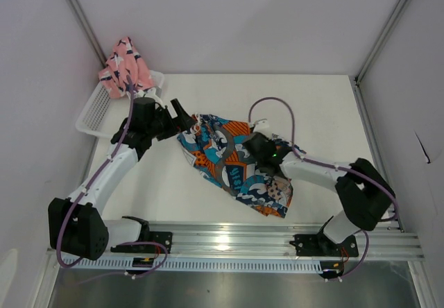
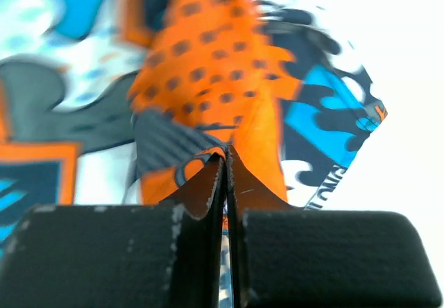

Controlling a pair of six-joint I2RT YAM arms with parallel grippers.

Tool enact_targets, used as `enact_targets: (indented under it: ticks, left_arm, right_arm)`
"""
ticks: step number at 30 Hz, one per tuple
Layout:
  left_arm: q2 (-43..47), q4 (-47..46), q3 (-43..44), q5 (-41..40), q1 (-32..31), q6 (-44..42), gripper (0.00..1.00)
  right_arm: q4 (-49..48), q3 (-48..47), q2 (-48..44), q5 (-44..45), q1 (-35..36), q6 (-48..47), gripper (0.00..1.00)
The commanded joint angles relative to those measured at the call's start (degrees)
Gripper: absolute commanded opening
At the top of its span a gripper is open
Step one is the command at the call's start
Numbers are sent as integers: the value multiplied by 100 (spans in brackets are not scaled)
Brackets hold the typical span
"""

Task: Fold and stack the shorts
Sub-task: Flatten the shorts out

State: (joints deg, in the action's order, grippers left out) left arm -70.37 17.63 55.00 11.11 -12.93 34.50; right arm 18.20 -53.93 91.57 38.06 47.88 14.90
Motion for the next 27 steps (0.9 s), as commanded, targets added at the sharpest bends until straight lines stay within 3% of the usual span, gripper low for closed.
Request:
enact_targets:
  ticks: [1, 6, 7, 9, 15, 21, 27]
  left_arm:
    - [225, -242, -95, 49, 36, 22, 99]
    - [252, -304, -148, 58, 36, 22, 99]
    - [252, -330, -156, 66, 36, 30, 99]
    - [252, -365, -174, 84, 36, 39, 99]
    - [252, -435, -218, 93, 36, 30, 99]
    - [287, -620, -332, 145, 36, 66, 99]
    - [322, -752, -394, 224, 36, 74, 99]
  right_arm:
    - [-632, 426, -736, -1086, -960, 602, 0]
    - [-1116, 1086, -1194, -2714, -2149, 751, 4]
    - [-1143, 1104, -1185, -2943, -2282, 760, 18]
    - [-1117, 1095, -1150, -3339, -2642, 822, 32]
    - [-1564, 1507, -1387, -4743, -3582, 1155, 40]
    - [-1530, 1667, -1870, -5327, -3961, 1393, 52]
    - [-1442, 1807, -2423, -5809, -4172, 1516, 51]
